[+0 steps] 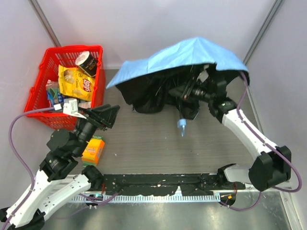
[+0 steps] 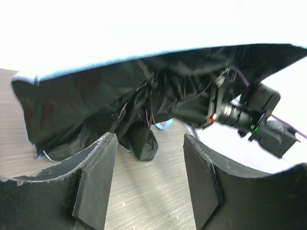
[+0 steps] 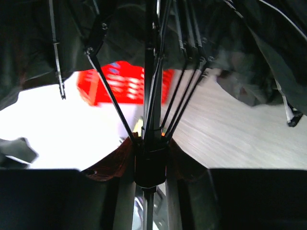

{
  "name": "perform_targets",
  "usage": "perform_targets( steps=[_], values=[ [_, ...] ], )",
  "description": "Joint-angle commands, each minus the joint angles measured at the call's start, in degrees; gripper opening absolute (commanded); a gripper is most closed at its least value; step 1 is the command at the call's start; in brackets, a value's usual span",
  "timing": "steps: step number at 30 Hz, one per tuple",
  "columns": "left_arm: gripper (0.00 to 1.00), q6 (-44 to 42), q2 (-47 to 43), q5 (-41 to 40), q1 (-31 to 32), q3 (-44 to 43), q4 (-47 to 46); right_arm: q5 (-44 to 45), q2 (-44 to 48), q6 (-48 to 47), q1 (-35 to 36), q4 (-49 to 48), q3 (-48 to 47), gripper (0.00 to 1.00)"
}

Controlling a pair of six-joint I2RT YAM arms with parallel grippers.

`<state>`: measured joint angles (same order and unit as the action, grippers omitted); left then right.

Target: Put away the umbrella

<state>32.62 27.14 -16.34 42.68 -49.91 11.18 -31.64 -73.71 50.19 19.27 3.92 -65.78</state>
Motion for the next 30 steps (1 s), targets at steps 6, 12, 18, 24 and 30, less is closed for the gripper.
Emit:
perform_targets(
  steps=[6, 12, 18, 24, 30],
  values=[
    [0.61, 3.7, 8.6, -5.0, -0.1, -1.5, 8.1, -3.0, -11.3, -9.3, 4.7, -21.2, 21.3, 0.01],
    [0.61, 5.6, 6.8, -5.9, 0.0, 3.2, 5.9, -2.7, -7.5, -8.7, 5.7, -20.8, 26.3, 0.01],
    [0.73, 7.4, 12.2, -6.0, -1.4, -0.5, 9.5, -0.9, -1.0, -6.5, 3.9, -9.3, 13.4, 0.01],
    [0.58, 8.9, 13.2, -5.4, -5.3, -3.0, 11.8, -3.9, 5.3, 5.0, -3.4, -15.2, 9.4, 0.01],
    [0.47, 11.7, 8.4, -6.8, -6.3, 3.7, 7.1, -9.9, 5.0, 20.2, -8.5, -30.5, 10.0, 0.01]
  ],
)
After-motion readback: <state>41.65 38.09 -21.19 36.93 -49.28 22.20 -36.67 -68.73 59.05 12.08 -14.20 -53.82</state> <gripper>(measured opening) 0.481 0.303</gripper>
